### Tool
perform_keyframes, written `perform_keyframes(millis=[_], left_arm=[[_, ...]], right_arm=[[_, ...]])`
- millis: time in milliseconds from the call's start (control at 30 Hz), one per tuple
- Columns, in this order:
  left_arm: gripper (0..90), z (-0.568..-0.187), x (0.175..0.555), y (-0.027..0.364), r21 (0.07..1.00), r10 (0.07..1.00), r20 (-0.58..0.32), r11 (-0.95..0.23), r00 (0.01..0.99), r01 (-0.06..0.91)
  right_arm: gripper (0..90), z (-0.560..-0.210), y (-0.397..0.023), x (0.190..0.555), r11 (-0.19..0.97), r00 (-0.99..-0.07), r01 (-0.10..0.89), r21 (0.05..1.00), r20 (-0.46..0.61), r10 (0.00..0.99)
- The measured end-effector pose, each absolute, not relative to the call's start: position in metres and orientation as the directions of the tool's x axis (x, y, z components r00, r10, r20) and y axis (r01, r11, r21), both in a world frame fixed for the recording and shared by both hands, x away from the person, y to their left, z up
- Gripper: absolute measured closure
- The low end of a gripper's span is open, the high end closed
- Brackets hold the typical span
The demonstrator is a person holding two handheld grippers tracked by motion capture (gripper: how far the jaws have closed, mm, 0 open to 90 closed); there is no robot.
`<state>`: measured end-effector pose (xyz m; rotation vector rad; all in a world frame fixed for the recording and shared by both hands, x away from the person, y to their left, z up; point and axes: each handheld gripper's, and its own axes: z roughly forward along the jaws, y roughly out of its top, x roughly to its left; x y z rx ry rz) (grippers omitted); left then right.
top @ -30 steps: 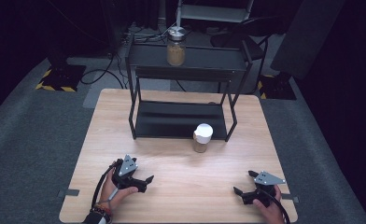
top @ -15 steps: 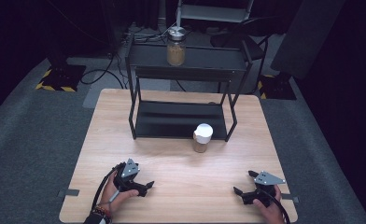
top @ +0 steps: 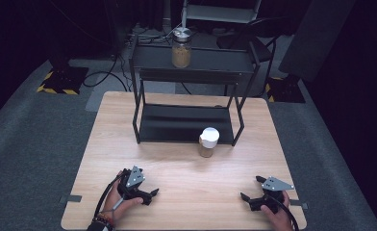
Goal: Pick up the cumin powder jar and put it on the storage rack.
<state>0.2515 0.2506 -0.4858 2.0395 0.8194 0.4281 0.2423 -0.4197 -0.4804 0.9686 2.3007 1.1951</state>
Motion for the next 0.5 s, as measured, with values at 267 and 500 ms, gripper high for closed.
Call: perform_keyframes(millis=[267,500], left_arm=[[0.1,-0.4877,0.2502,0.2514,0.833,0.692,-0.004,-0.397,0.722,0.386],[0.1,-0.4877,0.2500,0.2506,0.833,0.696,-0.003,-0.396,0.718,0.387]], right_arm=[[0.0,-0.4804,-0.4197,0.2424,0.403,-0.695,0.404,0.821,-0.012,0.719],[0.0,-0.4804,-0.4197,0.2424,0.403,-0.694,0.404,0.821,-0.011,0.719]])
